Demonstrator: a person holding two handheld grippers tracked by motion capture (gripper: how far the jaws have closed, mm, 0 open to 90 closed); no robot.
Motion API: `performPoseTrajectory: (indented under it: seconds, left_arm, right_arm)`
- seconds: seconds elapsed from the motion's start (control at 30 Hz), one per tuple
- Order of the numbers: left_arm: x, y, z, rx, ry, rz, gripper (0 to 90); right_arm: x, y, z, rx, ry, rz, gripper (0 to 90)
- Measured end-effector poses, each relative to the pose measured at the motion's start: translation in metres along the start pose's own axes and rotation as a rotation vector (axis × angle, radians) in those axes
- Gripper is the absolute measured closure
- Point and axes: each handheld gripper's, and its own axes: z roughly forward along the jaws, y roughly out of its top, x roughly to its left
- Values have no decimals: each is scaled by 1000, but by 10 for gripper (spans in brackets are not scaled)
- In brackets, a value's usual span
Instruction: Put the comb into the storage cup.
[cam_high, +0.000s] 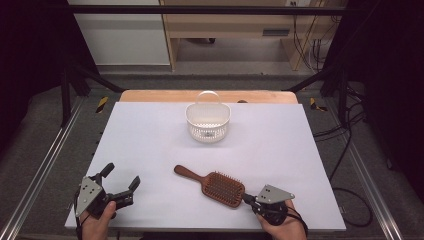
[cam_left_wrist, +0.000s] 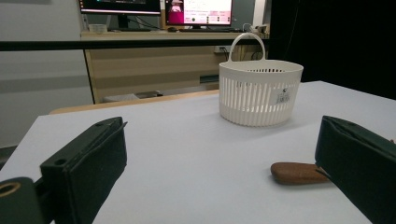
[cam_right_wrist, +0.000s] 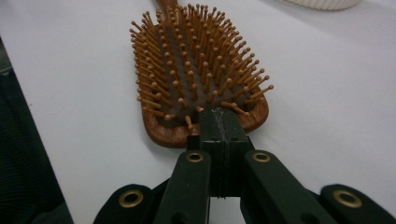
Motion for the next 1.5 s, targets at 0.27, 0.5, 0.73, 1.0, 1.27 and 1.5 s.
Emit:
performPoseTrajectory:
  seconds: [0.27, 0.5, 0.73, 1.0, 1.27, 1.5]
  left_arm:
    - [1, -1, 0, 7, 0, -2, 21]
    - [-2, 0, 2, 14, -12, 8, 21]
    - [-4, -1, 2, 25, -15, 22, 21]
    - [-3, -1, 3, 33, -10, 22, 22]
    - [-2, -1, 2, 31, -10, 14, 23]
    - [-1, -1, 2, 28, -13, 9, 23]
  right_arm:
    - [-5, 8, 9, 27, -31, 8, 900]
    - [-15, 19, 18, 63, -50, -9, 900]
    - [-28, 30, 29, 89, -68, -22, 900]
    - [-31, 38, 40, 94, -61, -36, 900]
    - [-18, 50, 55, 110, -35, -68, 900]
    - [1, 62, 72, 108, -8, -92, 900]
